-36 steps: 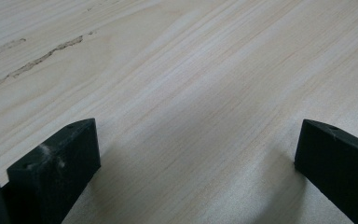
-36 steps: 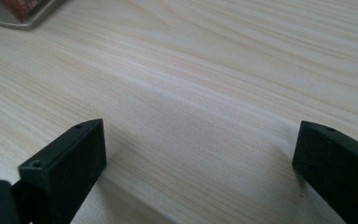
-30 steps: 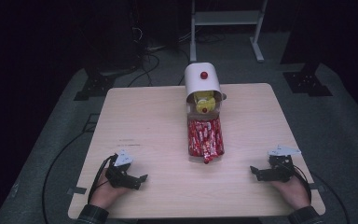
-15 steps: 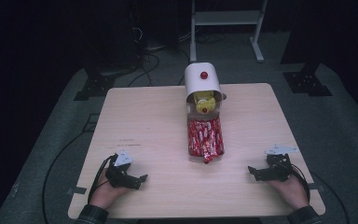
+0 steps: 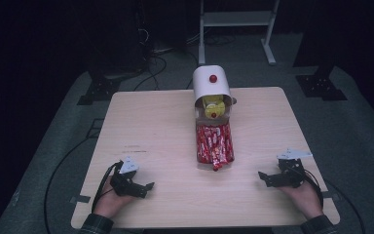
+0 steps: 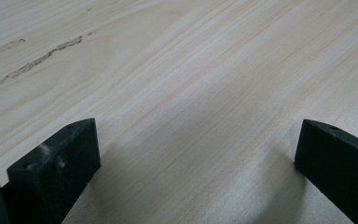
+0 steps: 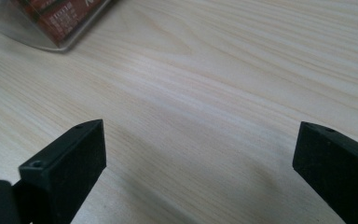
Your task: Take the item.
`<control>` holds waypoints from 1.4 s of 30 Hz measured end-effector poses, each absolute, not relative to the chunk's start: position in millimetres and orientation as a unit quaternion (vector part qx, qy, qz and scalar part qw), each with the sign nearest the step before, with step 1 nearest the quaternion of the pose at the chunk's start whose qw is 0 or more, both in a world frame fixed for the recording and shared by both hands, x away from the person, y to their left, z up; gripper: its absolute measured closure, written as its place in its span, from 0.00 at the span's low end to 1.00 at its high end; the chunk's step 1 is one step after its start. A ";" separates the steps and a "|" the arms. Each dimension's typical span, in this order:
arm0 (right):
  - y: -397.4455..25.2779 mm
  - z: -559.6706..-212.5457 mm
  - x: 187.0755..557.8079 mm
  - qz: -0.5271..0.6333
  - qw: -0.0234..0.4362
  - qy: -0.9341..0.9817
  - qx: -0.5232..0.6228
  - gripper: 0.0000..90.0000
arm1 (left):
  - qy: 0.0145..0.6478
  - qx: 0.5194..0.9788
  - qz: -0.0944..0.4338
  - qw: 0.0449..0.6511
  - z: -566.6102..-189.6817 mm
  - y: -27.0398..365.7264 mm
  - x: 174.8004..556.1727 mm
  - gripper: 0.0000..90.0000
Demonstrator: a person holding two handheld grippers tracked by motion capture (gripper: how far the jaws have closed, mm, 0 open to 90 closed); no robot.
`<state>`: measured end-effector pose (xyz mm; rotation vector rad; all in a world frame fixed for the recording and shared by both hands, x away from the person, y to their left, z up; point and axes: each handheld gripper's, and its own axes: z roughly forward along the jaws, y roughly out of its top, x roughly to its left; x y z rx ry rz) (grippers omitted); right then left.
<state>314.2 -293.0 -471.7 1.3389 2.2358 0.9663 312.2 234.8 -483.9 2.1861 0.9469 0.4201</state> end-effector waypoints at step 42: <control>-283.6 -443.9 333.6 0.371 0.183 0.786 0.460 0.05 | 0.366 0.846 0.163 0.353 -483.8 235.0 312.3 0.00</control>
